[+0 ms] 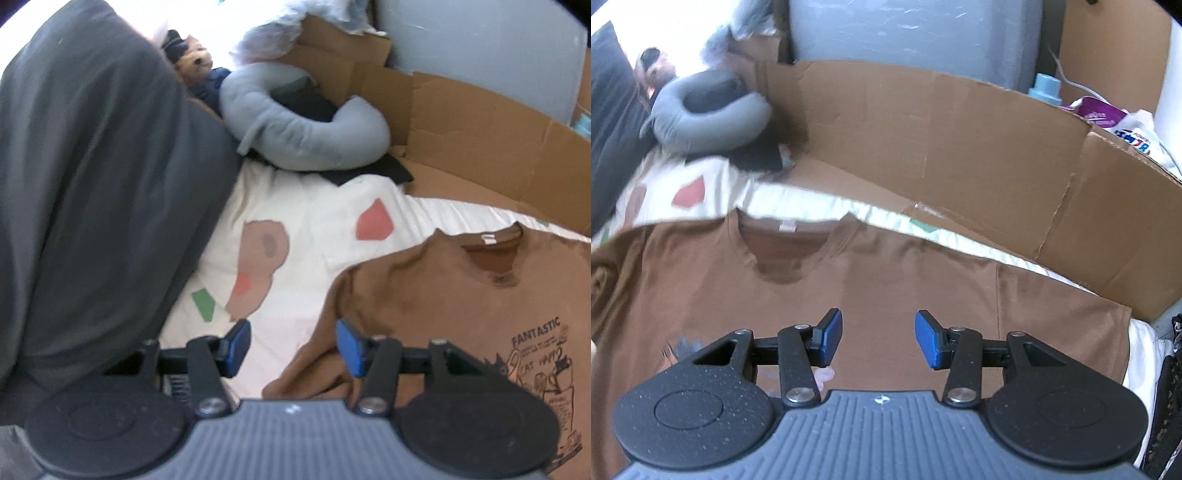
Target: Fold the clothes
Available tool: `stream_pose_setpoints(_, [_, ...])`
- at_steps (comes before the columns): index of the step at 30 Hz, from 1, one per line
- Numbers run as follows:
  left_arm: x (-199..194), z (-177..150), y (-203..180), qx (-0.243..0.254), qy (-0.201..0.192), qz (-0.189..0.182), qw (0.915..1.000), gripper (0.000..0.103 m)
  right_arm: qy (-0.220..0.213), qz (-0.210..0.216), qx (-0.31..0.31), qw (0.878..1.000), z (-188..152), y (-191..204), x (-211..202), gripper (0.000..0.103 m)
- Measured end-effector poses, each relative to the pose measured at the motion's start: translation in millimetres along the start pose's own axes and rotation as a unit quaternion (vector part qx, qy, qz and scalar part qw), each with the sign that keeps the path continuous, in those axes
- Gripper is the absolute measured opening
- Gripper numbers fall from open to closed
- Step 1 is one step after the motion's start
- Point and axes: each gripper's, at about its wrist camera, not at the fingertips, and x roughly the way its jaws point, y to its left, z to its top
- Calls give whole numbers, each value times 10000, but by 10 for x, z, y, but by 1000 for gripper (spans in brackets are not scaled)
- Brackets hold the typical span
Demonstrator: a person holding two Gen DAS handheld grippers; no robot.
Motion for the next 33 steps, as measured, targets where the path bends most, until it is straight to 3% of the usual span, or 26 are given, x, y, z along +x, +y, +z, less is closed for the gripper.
stream_pose_setpoints(4, [81,-152,164,40,64,-2,10000,55,182,115,-197,9996,-52,121,113,51])
stream_pose_setpoints(12, [382,-444,360,237,305,37,9992,49,137,844,-452,9953,118,568,113,51])
stream_pose_setpoints(21, [674,-621,490,379,432,-469,9972,49,491,1326,-1047,9844,360,1077,103,51])
stream_pose_setpoints(27, [852,-695,463,510,489,-684,9952,65,753,1514,-1147,9789,535,1252,174,51])
stream_pose_setpoints(33, [970,-715,421,785,475,-735,9931,64,984,1726,-1433,9695,604,1432,251,53])
